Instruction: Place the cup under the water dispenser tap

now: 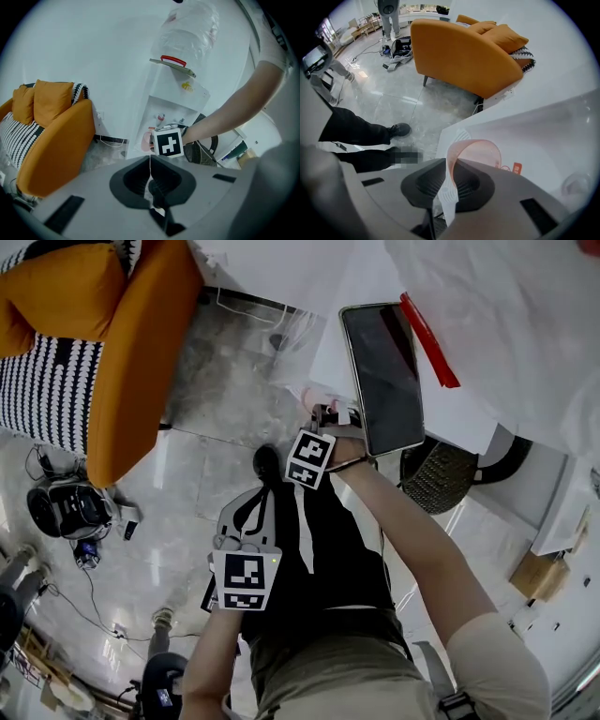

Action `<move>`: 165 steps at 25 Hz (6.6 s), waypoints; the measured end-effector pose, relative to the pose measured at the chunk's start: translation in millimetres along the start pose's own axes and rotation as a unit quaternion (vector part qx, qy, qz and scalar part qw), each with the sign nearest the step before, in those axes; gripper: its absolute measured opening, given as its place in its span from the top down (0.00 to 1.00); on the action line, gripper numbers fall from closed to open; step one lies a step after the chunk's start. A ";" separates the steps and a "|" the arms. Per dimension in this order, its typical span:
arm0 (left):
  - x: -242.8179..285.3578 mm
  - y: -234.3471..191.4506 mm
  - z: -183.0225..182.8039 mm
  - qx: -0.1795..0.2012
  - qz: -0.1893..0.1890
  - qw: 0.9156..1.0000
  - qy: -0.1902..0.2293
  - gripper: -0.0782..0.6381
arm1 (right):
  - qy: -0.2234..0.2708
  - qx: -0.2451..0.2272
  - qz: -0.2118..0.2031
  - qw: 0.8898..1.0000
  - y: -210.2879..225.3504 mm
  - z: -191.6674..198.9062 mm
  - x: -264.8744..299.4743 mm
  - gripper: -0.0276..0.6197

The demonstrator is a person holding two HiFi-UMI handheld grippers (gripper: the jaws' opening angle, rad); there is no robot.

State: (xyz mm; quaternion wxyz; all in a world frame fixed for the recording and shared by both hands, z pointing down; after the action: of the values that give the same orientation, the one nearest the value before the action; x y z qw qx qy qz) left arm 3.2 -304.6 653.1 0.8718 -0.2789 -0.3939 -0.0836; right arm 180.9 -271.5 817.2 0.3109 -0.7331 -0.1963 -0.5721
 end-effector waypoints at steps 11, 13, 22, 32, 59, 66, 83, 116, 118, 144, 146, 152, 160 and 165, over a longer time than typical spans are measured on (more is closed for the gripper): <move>-3.3 -2.1 -1.9 0.006 0.003 1.000 0.002 0.81 | 0.003 0.015 0.020 1.000 -3.6 0.1 -6.5 0.76; -4.0 -2.5 -1.8 0.006 0.005 1.000 0.002 0.81 | 0.016 0.015 0.039 0.999 -2.8 -2.7 -12.3 0.76; -7.4 -2.0 -8.2 0.008 0.011 1.000 0.008 0.81 | 0.050 0.034 0.070 0.996 1.1 -5.8 -38.8 0.76; -24.2 -11.4 -16.8 -0.029 0.009 0.999 0.023 0.81 | 0.086 0.054 0.078 0.992 -6.2 -7.9 -72.2 0.76; -134.4 -57.3 -61.3 0.093 -0.047 0.994 0.044 0.81 | 0.299 0.268 -0.036 0.915 17.1 -5.0 -270.3 0.72; -157.0 -58.1 -77.4 0.081 -0.063 0.992 0.078 0.81 | 0.319 0.288 -0.030 0.902 27.4 -7.4 -286.0 0.72; -192.5 -15.1 -124.1 0.086 -0.032 0.979 0.183 0.81 | 0.439 0.356 -0.061 0.823 49.9 -16.2 -342.8 0.64; -198.1 79.8 -138.1 0.118 -0.061 0.963 0.233 0.81 | 0.547 0.349 0.021 0.761 53.9 50.4 -408.7 0.91; -197.6 94.1 -133.3 0.109 -0.066 0.961 0.247 0.81 | 0.561 0.357 0.001 0.747 45.1 64.9 -410.6 0.91; -328.7 273.5 32.3 0.000 -0.250 0.886 0.390 0.81 | 0.679 0.111 -0.148 0.711 -121.0 81.0 -522.1 0.91; -339.8 280.0 47.5 -0.011 -0.271 0.878 0.394 0.81 | 0.687 0.086 -0.163 0.703 -134.8 73.1 -530.6 0.91; -378.3 294.3 91.2 -0.032 -0.307 0.855 0.417 0.81 | 0.690 0.046 -0.188 0.698 -175.4 55.2 -551.9 0.91; -413.8 285.1 144.9 -0.071 -0.301 0.849 0.428 0.81 | 0.661 0.020 -0.206 0.721 -218.9 17.8 -566.6 0.91; -427.9 265.3 156.9 -0.070 -0.275 0.858 0.428 0.81 | 0.650 0.037 -0.204 0.732 -232.5 1.1 -571.4 0.91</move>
State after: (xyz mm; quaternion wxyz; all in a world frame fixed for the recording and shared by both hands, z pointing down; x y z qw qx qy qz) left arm -289.4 -29.2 311.6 0.8745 -0.1561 -0.0360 -0.4579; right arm -121.2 -62.4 321.8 0.2655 -0.1135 -0.1119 -0.9508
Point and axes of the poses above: the fingertips, and each gripper's own axes: x forward along the fingers, y to its right, z out of its underside, the point moved 9 cm from there along -x, backward along the fingers, and after that the axes turned 10 degrees about -x, right-handed, at the moved point
